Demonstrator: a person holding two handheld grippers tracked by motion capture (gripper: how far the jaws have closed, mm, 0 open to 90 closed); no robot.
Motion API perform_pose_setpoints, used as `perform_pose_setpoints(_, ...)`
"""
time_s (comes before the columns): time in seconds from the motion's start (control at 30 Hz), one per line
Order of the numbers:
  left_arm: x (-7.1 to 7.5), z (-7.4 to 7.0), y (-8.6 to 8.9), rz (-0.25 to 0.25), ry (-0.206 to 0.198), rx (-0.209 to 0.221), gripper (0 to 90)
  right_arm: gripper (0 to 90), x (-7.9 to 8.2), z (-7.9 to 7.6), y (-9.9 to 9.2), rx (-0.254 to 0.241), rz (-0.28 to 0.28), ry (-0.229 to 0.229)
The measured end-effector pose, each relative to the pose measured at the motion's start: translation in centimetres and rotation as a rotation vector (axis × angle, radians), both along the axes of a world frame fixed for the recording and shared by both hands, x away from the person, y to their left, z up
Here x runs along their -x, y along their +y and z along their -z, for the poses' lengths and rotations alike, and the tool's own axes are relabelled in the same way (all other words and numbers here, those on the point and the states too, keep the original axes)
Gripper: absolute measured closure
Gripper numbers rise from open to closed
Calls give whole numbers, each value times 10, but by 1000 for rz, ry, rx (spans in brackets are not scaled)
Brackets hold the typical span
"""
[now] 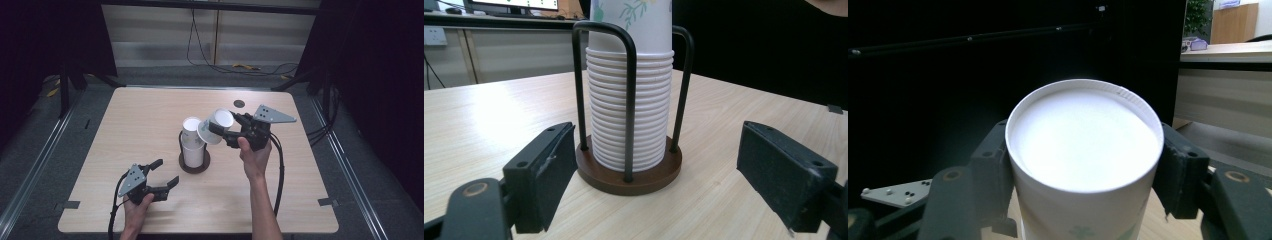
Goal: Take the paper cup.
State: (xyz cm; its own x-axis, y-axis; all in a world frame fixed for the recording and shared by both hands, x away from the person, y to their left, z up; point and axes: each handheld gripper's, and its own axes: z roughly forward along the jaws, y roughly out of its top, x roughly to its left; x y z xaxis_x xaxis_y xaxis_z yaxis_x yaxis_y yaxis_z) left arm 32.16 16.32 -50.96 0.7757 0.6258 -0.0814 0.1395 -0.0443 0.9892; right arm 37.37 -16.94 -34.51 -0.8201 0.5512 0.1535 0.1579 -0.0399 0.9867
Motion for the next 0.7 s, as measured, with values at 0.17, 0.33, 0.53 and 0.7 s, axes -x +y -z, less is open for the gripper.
perform_pose_setpoints(0.17, 0, -5, -7, 37, -6, -38, 159, 354, 7, 6, -6, 12, -9, 5)
perform_pose_setpoints(0.33, 1, -9, -14, 79, -15, -42, 158, 354, 12, 14, -10, 17, -20, 27)
perform_pose_setpoints(0.53, 2, -16, -20, 104, -17, -61, 159, 354, 17, 25, -10, 28, -34, 49)
perform_pose_setpoints(0.7, 3, -20, -24, 141, -9, -48, 166, 354, 22, 34, -7, 40, -49, 64)
